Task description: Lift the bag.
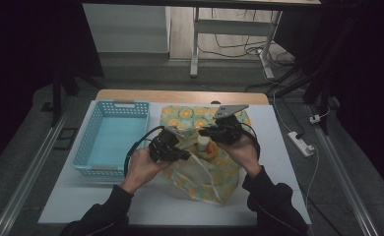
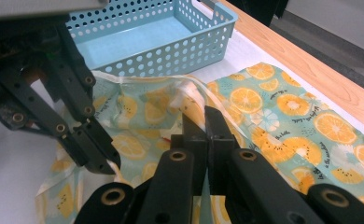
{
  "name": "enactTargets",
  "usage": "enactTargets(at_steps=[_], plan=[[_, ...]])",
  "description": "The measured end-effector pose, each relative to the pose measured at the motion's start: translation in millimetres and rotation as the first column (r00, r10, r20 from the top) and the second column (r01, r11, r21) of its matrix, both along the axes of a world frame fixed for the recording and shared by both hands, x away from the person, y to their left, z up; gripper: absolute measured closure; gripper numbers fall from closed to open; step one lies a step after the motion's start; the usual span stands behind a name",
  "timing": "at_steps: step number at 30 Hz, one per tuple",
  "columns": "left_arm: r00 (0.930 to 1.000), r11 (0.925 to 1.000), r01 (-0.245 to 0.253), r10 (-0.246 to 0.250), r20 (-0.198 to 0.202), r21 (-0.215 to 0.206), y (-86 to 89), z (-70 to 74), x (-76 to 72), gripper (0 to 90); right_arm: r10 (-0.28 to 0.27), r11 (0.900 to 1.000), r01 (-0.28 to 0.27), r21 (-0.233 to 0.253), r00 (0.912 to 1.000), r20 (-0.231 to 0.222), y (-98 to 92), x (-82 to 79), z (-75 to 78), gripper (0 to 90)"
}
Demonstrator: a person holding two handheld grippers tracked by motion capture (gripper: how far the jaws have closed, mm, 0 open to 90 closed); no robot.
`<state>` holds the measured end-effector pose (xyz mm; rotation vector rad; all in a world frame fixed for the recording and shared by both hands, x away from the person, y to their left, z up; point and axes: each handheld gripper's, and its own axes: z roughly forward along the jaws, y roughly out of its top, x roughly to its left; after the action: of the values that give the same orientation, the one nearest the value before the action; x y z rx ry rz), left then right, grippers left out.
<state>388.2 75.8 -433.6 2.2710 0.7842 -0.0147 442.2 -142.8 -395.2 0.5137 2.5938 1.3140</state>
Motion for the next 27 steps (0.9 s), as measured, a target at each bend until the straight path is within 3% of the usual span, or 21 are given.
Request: enactTargets(at_steps=[18, 27], plan=[[0.9996, 0.9932, -0.021, 0.019, -0.021, -0.114, 20.8, 40.3, 23.7, 89.4, 0.004, 0.999, -0.003, -0.054, 0.9998, 0.020, 4.4, -0.4, 27.4, 89.5], [0.9998, 0.9883, -0.021, 0.020, -0.006, -0.151, 25.3, 64.4, 33.2, 89.4, 0.011, 0.998, -0.009, -0.058, 0.9995, 0.029, 4.8, -1.3, 40.3, 89.5]])
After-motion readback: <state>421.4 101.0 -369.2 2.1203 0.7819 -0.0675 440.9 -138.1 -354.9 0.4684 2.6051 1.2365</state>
